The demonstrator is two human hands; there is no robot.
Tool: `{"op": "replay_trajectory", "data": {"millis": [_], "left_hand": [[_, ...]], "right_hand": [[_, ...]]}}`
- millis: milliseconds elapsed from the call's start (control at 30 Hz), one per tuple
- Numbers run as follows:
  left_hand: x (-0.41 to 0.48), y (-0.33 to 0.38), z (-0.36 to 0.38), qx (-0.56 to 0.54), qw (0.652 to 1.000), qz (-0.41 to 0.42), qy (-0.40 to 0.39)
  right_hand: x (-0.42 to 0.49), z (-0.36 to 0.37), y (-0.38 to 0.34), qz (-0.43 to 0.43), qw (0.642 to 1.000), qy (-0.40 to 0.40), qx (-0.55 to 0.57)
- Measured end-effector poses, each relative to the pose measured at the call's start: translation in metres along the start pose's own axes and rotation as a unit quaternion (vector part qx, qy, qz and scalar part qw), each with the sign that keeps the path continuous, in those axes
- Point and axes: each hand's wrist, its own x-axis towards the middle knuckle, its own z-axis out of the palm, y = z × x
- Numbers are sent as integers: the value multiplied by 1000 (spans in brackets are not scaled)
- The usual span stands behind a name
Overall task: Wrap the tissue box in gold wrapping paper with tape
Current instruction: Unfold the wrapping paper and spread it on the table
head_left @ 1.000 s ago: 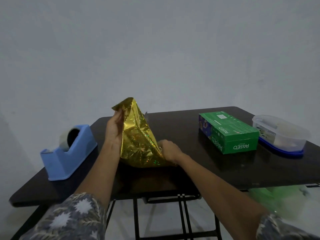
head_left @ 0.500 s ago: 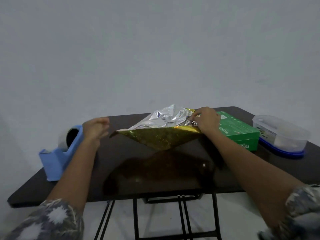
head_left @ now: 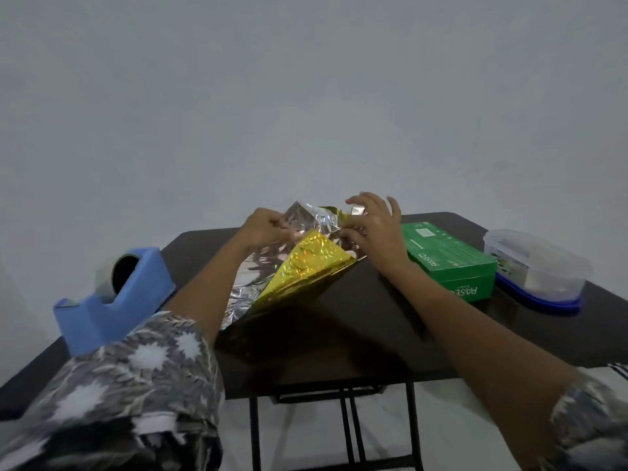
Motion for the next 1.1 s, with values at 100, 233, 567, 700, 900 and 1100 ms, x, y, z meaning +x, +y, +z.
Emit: {"op": "replay_trajectory", "data": {"millis": [100,233,567,700,900,1100], "left_hand": [[-6,-8,8,-63,995,4,79],[-19,-12,15,-205,963,-62,164],[-16,-47,18,-348,860,-254,272],[-15,-66,21,-389,815,-294,312],[-12,-92,13,-290,835,-331,329],[-15,-108,-13,-261,835,-342,344]], "right_hand": [[-5,4,-11,160,984,38,66],[-13,14,-38,330,913,19,239],[-37,36,-28,307,941,-110,91],[-54,49,-9,22,993,-56,-104],[-52,44,-9,-43,929,-366,-37],[-49,41,-5,-2,924,-363,-120]]}}
